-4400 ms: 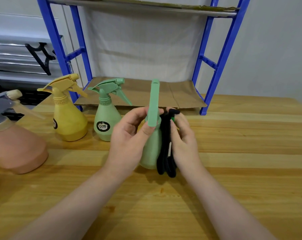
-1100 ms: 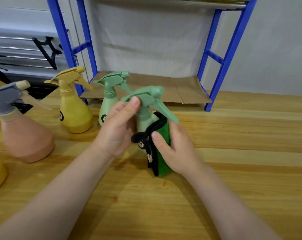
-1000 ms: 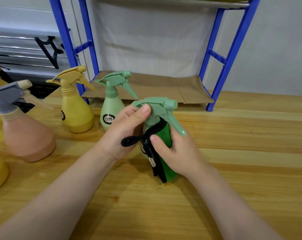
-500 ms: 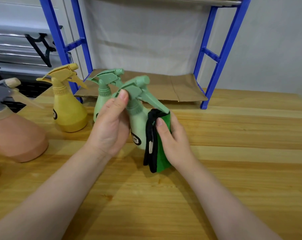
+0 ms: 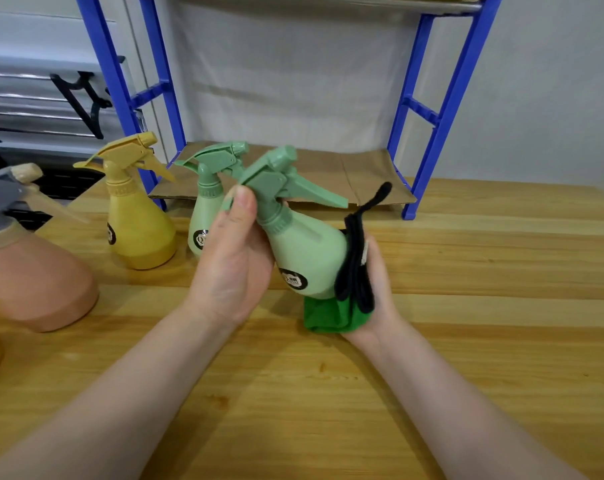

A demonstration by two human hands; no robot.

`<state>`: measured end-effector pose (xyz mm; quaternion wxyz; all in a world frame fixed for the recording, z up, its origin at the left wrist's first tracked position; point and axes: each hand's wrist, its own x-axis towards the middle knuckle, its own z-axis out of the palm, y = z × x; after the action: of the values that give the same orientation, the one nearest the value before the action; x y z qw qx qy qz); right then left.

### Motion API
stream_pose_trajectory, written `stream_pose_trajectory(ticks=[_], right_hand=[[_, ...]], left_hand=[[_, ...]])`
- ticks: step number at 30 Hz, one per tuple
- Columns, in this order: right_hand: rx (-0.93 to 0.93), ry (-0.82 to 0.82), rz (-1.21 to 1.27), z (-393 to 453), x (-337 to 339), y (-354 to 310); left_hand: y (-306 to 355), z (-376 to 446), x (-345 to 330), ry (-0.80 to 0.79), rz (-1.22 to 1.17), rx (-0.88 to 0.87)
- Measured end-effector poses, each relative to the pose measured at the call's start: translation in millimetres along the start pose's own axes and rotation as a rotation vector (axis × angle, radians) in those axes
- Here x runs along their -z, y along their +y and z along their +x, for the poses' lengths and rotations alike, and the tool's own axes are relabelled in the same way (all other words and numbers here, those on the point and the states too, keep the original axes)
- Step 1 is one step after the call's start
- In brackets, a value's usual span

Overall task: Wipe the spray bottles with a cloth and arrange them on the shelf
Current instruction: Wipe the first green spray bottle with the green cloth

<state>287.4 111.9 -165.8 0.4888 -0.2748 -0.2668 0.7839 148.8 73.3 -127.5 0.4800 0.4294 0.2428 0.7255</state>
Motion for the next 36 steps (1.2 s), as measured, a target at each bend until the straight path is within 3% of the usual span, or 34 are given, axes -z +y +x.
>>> stream_pose_trajectory(ticks=[9,17,22,28,36], right_hand=[[-0.239,-0.118,-0.051,-13,-4,-3],[-0.353,0.070,-0.326,-6,0,-14],[-0.145,0.144,-0.467,-2,2,-9],[0.215,0.375,-0.722,5,-3,-1],[0.074,0.183,-0.706,0,-9,17]], left_hand=[[0,-5,1,0.003,0.055,-0.041],[1,-6,2,0.008,0.116,-0.075],[-2,-4,2,0.018,0.114,-0.073],[0,-3,-1,0.105,-0.010,-0.106],[0,-4,1,0.196,0.027,-0.243]])
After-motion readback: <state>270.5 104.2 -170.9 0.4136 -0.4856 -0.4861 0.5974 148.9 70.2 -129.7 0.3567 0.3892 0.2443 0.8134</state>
